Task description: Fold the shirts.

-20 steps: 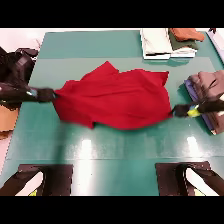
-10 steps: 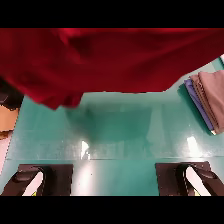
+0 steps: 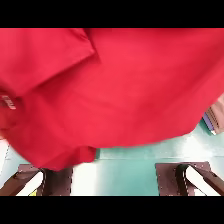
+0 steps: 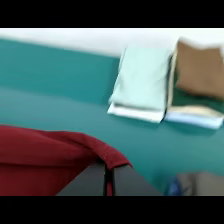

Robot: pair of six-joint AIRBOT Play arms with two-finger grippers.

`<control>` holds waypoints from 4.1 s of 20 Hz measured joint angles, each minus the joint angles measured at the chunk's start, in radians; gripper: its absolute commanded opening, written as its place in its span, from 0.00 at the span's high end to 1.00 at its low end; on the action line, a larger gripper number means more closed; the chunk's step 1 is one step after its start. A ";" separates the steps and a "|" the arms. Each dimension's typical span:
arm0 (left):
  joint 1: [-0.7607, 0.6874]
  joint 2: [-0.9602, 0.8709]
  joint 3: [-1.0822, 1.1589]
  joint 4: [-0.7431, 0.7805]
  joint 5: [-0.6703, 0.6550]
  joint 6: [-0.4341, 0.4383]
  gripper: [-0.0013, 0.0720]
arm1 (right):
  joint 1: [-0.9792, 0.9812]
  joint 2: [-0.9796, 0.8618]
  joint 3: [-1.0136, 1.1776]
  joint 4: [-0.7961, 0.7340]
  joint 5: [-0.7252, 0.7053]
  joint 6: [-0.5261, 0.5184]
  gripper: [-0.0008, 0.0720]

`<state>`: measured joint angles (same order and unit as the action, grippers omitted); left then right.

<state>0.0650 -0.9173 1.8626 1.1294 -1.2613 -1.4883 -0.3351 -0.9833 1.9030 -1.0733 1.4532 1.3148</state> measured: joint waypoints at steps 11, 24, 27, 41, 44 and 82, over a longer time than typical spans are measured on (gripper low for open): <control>-0.002 -0.563 -0.341 -0.044 0.131 0.054 0.95 | 0.198 -0.549 -0.253 -0.137 -0.082 0.019 0.96; 0.040 -0.671 -0.401 -0.042 -0.011 0.131 0.94 | 0.211 -0.579 -0.343 -0.190 -0.089 0.020 0.96; 0.040 -0.673 -0.478 -0.039 0.000 0.134 0.56 | 0.212 -0.536 -0.473 -0.195 -0.148 0.019 0.70; 0.056 -0.134 -1.067 0.146 -0.068 0.021 0.31 | 0.160 -0.256 -0.657 0.019 -0.159 -0.019 0.43; 0.056 -0.003 -1.262 0.129 -0.074 -0.007 0.31 | 0.161 -0.187 -0.712 0.027 -0.196 -0.023 0.43; -0.108 0.198 -1.245 0.008 -0.087 -0.020 0.95 | 0.099 -0.086 -1.298 -0.146 -0.041 -0.065 0.96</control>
<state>-0.0433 -0.7197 0.6174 1.1374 -1.3483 -1.5082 -0.2359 -1.0695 0.6048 -1.2194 1.4124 1.2499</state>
